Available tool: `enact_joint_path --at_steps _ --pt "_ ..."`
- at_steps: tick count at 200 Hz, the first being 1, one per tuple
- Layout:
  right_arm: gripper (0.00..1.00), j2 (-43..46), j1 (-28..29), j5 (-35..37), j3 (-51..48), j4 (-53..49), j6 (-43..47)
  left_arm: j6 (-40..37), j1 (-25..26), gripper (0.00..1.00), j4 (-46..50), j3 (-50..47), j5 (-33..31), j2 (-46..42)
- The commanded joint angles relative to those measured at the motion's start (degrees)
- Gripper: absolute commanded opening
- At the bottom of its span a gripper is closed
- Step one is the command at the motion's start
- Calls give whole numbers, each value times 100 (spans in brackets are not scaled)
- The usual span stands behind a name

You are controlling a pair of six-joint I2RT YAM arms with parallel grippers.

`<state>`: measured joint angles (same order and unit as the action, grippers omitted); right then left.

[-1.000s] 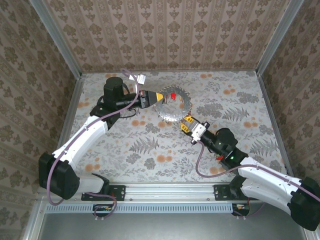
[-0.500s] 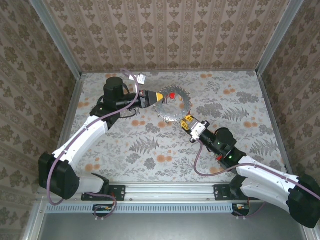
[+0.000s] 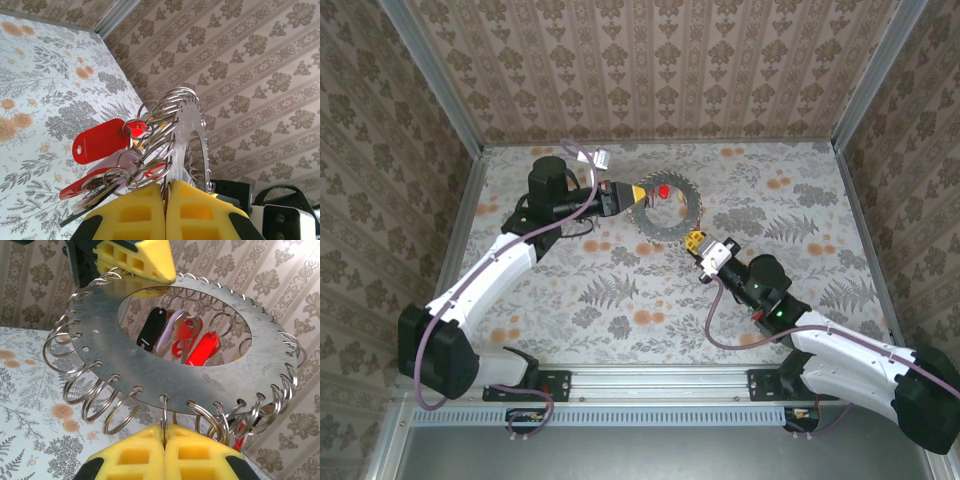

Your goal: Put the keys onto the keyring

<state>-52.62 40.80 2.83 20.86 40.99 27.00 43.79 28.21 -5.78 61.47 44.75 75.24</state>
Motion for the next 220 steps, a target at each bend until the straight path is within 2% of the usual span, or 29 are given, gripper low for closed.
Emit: enact_joint_path --at_steps 1,31,65,100,136,148,153,220 --pt "0 -4 42 265 266 208 -318 431 36 0 -539 -213 -284 -137" --pt "0 -56 40 455 320 289 -653 928 45 0 -943 -564 -514 -133" --pt "0 -123 42 468 416 211 -789 1042 47 0 -898 -748 -702 -161" --pt "0 -232 32 264 555 187 -1088 1266 54 0 -875 -814 -590 45" --pt "0 -279 -87 139 682 80 -1256 1307 97 5 -900 -1045 -507 123" --pt "0 -262 -151 81 689 57 -1298 1307 98 4 -904 -1100 -500 122" --pt "0 -246 -185 44 701 7 -1336 1307 97 1 -913 -1126 -509 112" --pt "0 -182 -327 300 1545 -2625 -1450 1063 106 0 -1016 -1003 -594 -14"
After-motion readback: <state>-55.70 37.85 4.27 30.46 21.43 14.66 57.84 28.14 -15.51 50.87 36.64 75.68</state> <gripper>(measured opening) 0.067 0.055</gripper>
